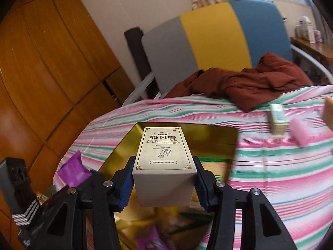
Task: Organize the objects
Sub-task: 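Carry the medicine box and purple packet into the gold tray and release both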
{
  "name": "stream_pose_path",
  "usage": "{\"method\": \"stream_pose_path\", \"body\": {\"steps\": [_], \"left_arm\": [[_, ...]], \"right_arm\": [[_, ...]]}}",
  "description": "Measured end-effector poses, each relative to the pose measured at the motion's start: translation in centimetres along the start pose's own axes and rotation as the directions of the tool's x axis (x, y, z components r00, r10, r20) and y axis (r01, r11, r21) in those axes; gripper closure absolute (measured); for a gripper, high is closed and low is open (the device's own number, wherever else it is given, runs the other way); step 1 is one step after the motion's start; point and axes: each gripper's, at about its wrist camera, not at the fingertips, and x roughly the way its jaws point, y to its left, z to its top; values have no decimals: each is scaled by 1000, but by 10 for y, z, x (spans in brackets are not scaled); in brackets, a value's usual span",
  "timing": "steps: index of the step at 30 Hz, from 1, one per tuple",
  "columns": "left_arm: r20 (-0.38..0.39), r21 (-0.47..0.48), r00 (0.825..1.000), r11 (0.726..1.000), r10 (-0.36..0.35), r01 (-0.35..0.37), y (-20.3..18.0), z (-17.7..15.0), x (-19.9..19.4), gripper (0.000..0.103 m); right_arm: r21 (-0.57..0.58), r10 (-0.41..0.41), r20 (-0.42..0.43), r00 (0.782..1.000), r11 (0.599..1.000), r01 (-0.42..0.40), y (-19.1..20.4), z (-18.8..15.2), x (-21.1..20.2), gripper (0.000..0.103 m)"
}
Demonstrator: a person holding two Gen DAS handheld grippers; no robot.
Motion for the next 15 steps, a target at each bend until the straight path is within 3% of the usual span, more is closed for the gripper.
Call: {"method": "stream_pose_path", "body": {"steps": [6, 12, 14, 15], "left_arm": [[-71, -28, 995, 997, 64, -66, 41, 14, 34, 71], [-192, -46, 979, 996, 62, -72, 58, 18, 68, 71], [-222, -63, 973, 995, 66, -82, 62, 16, 73, 52], [-231, -75, 971, 993, 67, -86, 63, 16, 73, 35]], "right_arm": [[20, 17, -89, 996, 1000, -15, 8, 4, 47, 51], [-10, -20, -120, 993, 1000, 19, 4, 14, 89, 49], [-32, -37, -149, 988, 999, 32, 4, 14, 100, 46], [-43, -49, -167, 985, 998, 42, 5, 14, 103, 45]]}}
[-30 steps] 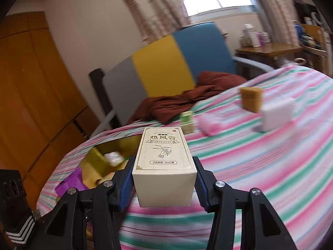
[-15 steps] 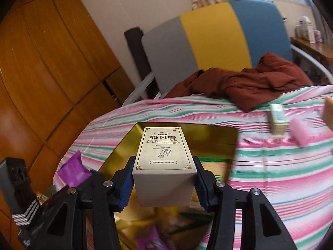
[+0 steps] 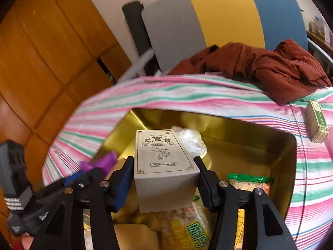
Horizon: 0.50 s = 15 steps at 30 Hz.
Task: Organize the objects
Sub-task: 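Carry the medicine box and purple packet into the gold tray and release both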
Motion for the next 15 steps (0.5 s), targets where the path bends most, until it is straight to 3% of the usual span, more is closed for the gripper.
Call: {"method": "stream_pose_path", "body": {"steps": [2, 6, 11, 15], "left_arm": [[21, -41, 1000, 999, -22, 23, 1, -4, -7, 22], [116, -72, 993, 997, 9, 0, -4, -12, -32, 0], [183, -114, 982, 993, 51, -30, -17, -20, -55, 0], [220, -89, 974, 995, 62, -43, -32, -31, -70, 0]], "right_arm": [[-9, -13, -33, 999, 1000, 12, -1, -3, -1, 44], [4, 4, 18, 1000, 1000, -4, -3, -12, -26, 44], [39, 4, 95, 995, 999, -8, -9, -25, -57, 43], [36, 13, 135, 991, 999, -18, -11, -39, -76, 43]]}}
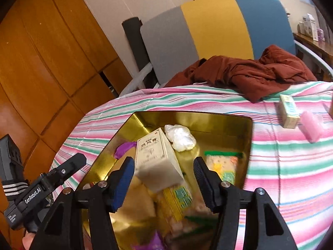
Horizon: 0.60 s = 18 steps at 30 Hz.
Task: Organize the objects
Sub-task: 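Carry the medicine box and purple packet into the gold tray and release both, then move both open tools back toward the remaining items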
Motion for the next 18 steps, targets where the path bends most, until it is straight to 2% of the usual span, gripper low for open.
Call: {"method": "stream_pose_path", "body": {"steps": [5, 12, 18], "left_arm": [[1, 50, 999, 997, -52, 52, -28, -14, -15, 0], [-55, 124, 987, 979, -154, 160, -80, -40, -25, 0], [-105, 203, 968, 949, -226, 243, -137, -63, -28, 0]], "right_arm": [[-15, -34, 35, 999, 999, 35, -10, -14, -31, 43], [-21, -147, 79, 986, 989, 149, -41, -35, -71, 43], [77, -221, 90, 971, 974, 214, -91, -57, -104, 43]]}}
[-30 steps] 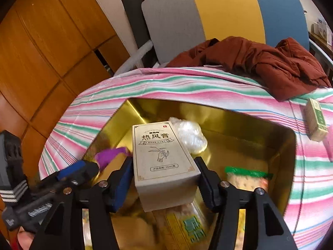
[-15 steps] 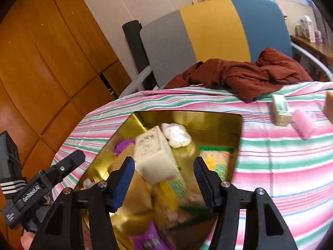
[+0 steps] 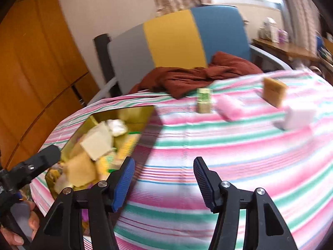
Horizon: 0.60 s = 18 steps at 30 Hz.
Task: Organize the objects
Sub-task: 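Move both open tools back toward the remaining items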
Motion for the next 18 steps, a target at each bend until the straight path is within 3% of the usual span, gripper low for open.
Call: {"method": "stream_pose_path", "body": {"steps": [8, 13, 18], "left_arm": [[-106, 145, 988, 982, -110, 125, -80, -23, 37, 0], [-170, 200, 982, 973, -83, 117, -109, -37, 69, 0], [-213, 219, 976, 971, -51, 99, -114, -47, 85, 0]], "right_arm": [[126, -111, 20, 994, 986, 108, -79, -18, -27, 43], [183, -194, 34, 980, 965, 185, -128, -15, -40, 43], [211, -274, 92, 957, 945, 251, -172, 32, -42, 43]]}}
